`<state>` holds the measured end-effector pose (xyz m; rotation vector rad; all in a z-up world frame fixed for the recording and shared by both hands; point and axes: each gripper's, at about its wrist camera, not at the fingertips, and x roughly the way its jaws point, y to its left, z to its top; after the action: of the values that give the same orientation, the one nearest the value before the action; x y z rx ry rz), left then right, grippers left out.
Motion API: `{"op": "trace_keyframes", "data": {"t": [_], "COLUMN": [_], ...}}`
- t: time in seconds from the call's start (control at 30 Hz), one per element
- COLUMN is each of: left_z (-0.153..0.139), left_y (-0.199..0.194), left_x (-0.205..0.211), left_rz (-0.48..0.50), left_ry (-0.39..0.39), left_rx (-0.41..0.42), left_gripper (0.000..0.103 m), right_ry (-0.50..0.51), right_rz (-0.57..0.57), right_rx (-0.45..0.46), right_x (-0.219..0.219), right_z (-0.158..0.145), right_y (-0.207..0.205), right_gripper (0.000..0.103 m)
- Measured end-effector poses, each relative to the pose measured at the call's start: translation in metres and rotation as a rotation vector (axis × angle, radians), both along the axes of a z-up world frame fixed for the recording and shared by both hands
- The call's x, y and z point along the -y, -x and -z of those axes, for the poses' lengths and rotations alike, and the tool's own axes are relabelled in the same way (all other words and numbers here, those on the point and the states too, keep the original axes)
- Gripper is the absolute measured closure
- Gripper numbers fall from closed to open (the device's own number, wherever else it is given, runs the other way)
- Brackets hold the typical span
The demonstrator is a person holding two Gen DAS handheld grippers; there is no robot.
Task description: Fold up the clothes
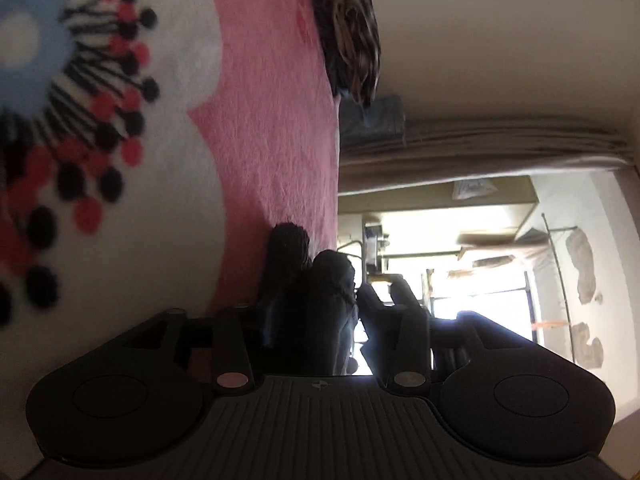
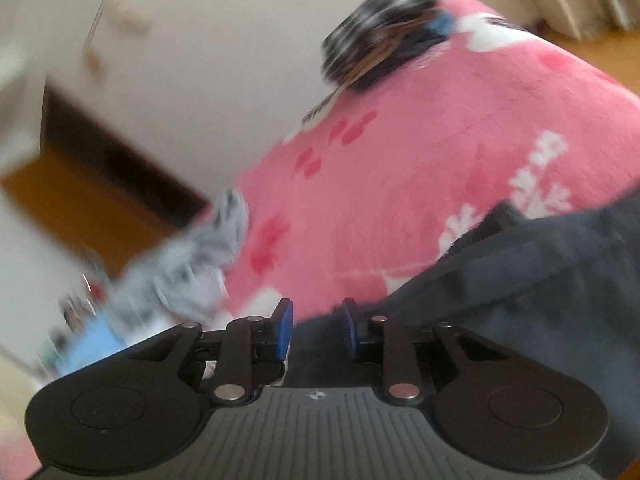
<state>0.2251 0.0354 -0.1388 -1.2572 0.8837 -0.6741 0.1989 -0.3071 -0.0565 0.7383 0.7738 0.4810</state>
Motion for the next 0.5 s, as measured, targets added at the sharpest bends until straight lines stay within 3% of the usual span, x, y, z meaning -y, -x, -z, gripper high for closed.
{"op": "trace_keyframes", "data": {"t": [0.07, 0.23, 0.37, 0.5], "left_z": [-0.006, -0.031, -0.070, -0.097], "left_y": [0.004, 0.027, 0.065, 0.115], "left_x": [-0.005, -0.018, -0.025, -0.014], "left_rz": [-0.002, 0.018, 0.045, 0.106], "left_ry": [-0.006, -0.048, -0.225, -0.377], "left_rx": [0.008, 0.045, 0.134, 0.264], "left_gripper": [0.049, 0.048, 0.048, 0.048], "right_ry": [-0.044, -0.205, -0.124, -0.035], "right_rz": [0.017, -0.051, -0.114, -0.128], "right_rx": [0.007, 0.039, 0.035, 0.010], "right_x": [0.017, 0.052, 0.043, 0.023], "right_z": [-0.007, -0.031, -0.049, -0.046], "right_y": [0.015, 0.071, 0.113, 0.136], "right_gripper": [0.074, 0.073, 0.073, 0.073]}}
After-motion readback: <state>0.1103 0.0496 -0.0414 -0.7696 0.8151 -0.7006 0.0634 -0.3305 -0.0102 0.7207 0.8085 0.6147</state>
